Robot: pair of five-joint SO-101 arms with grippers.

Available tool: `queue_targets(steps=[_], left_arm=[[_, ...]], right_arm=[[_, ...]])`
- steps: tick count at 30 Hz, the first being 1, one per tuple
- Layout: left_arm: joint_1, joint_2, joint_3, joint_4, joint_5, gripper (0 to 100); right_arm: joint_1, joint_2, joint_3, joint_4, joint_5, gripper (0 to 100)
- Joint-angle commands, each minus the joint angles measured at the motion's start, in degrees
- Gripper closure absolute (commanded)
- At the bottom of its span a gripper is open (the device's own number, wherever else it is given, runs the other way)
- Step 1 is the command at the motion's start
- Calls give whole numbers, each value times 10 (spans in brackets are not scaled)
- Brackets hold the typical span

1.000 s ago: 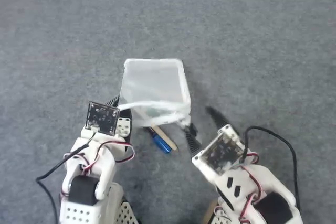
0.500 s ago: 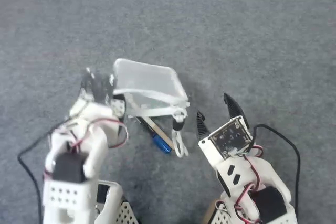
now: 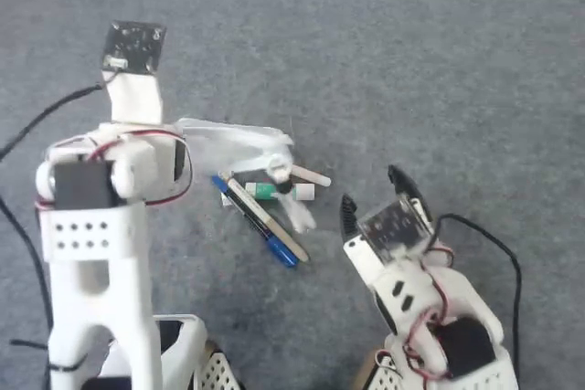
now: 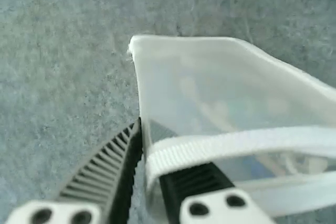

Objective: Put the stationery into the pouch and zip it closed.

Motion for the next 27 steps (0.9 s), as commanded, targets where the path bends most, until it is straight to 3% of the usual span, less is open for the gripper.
queue_targets(steps=[1, 4, 8, 11, 17, 20, 27], left_arm=[[-5, 10, -56, 15, 9, 987], [-29, 11, -63, 22, 10, 987], [-114, 11, -75, 20, 64, 990], [-156, 11, -75, 21, 67, 990], [-189, 11, -74, 22, 69, 991], [-202, 10, -74, 22, 69, 991], [-244, 9, -53, 6, 91, 991]], right_arm=[[6, 124, -69, -8, -5, 757], [6, 233, -110, -8, -9, 757], [6, 342, -152, -11, -18, 757], [5, 400, -190, -8, -35, 757], [-3, 491, -264, -8, -33, 782], [-27, 543, -310, -8, -32, 827], [-91, 683, -426, -8, 11, 828]])
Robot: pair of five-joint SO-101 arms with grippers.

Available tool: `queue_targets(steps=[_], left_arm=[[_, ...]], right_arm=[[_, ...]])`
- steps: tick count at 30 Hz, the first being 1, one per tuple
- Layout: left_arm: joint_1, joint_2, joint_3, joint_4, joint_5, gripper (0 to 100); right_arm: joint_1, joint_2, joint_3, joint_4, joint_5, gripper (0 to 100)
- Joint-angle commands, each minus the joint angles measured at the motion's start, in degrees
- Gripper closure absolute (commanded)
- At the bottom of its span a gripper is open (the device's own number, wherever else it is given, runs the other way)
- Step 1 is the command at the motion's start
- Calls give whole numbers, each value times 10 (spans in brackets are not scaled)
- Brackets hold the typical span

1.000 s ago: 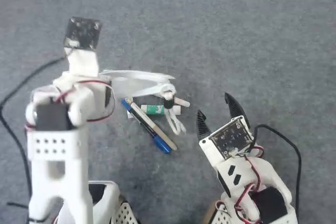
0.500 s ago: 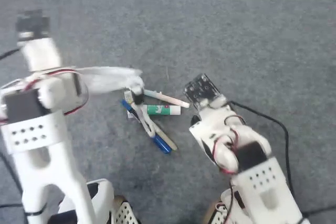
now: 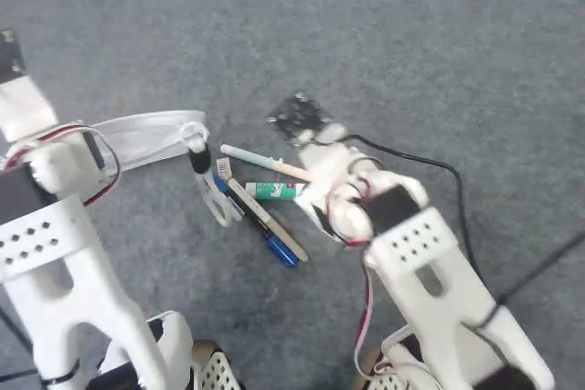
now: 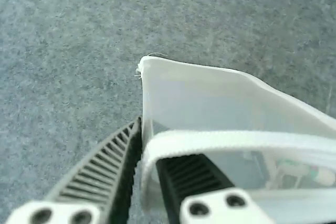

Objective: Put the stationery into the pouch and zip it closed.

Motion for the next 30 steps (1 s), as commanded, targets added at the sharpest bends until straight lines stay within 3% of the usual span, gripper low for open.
queue_targets(steps=[1, 18, 30], left_arm=[[-19, -2, -1, -18, 10, 991], [-79, -3, 19, -50, 9, 991], [-88, -3, 20, -56, 9, 991]], right_arm=[[-22, 67, -96, -8, 14, 828], [-35, 474, -445, -9, 39, 828], [-50, 634, -564, -8, 42, 828]])
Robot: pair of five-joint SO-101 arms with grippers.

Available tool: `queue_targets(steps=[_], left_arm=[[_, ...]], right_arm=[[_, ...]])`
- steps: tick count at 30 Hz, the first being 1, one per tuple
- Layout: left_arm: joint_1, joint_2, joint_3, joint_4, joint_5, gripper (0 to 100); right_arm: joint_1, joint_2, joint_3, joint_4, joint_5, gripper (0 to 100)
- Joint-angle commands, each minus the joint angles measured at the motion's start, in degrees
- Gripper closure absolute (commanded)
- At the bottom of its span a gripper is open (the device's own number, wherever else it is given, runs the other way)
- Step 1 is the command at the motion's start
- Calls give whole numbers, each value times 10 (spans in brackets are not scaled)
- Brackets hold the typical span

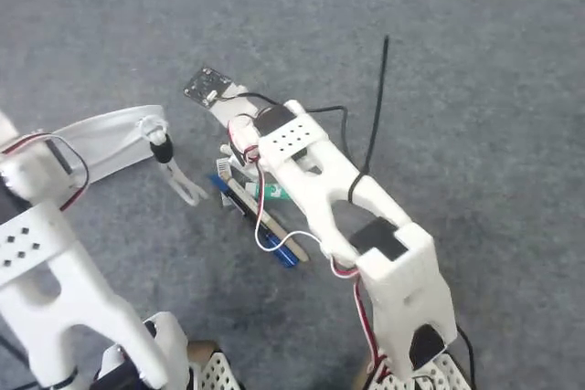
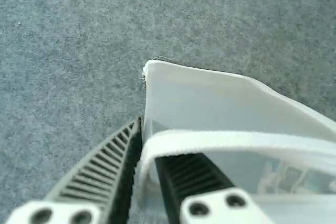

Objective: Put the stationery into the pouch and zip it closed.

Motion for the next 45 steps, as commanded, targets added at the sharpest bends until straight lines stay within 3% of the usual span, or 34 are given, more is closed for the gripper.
queue_targets(steps=[1, 10, 18, 24, 41, 45], left_arm=[[-4, -3, -3, -21, 7, 991], [-4, -3, -3, -19, 7, 991], [-4, -3, -3, -18, 7, 991], [0, -3, -7, -18, 11, 991], [232, 4, -109, 39, 53, 990], [281, 25, -120, 42, 55, 990]], right_arm=[[-1, 7, -53, -8, 8, 828], [0, 70, -80, -8, 8, 835], [0, 80, -80, -7, 4, 993], [26, 58, -118, 79, -14, 992], [125, -143, -151, 225, -193, 992], [139, -200, -151, 248, -205, 992]])
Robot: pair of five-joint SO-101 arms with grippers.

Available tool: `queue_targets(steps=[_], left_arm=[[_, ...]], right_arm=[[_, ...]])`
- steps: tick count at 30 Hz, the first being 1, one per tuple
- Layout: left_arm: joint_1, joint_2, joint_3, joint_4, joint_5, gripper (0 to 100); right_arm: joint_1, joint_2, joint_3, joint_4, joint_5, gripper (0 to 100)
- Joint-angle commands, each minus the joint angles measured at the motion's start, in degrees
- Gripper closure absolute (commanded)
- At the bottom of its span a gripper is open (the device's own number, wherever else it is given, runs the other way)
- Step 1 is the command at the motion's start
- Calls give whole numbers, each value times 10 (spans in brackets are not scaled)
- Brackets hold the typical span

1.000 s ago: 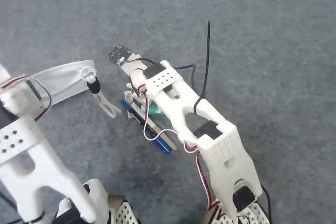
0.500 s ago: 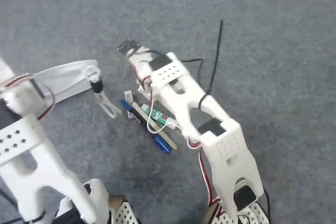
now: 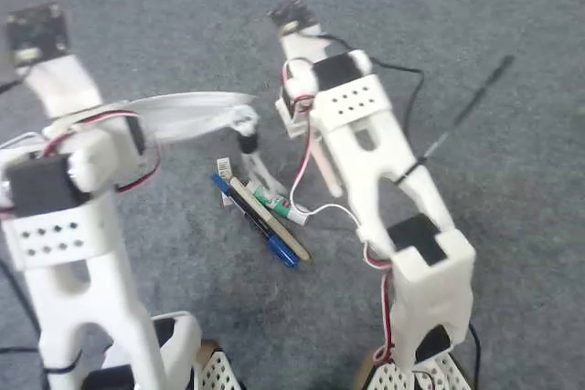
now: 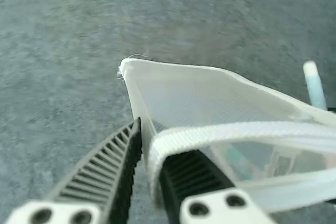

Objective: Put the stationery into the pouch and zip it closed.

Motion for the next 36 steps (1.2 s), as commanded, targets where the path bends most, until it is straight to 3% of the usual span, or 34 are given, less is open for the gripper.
queue_targets(steps=[1, 15, 24, 36], left_arm=[[36, 27, -45, 2, 11, 990], [40, 235, -261, 80, 33, 990], [37, 267, -279, 79, 33, 990], [36, 266, -279, 80, 30, 990]], right_arm=[[18, -94, -37, 22, -11, 992], [53, -326, -35, 29, -15, 991], [-43, -451, -35, -36, -11, 991], [-167, -473, -35, -128, -11, 991]])
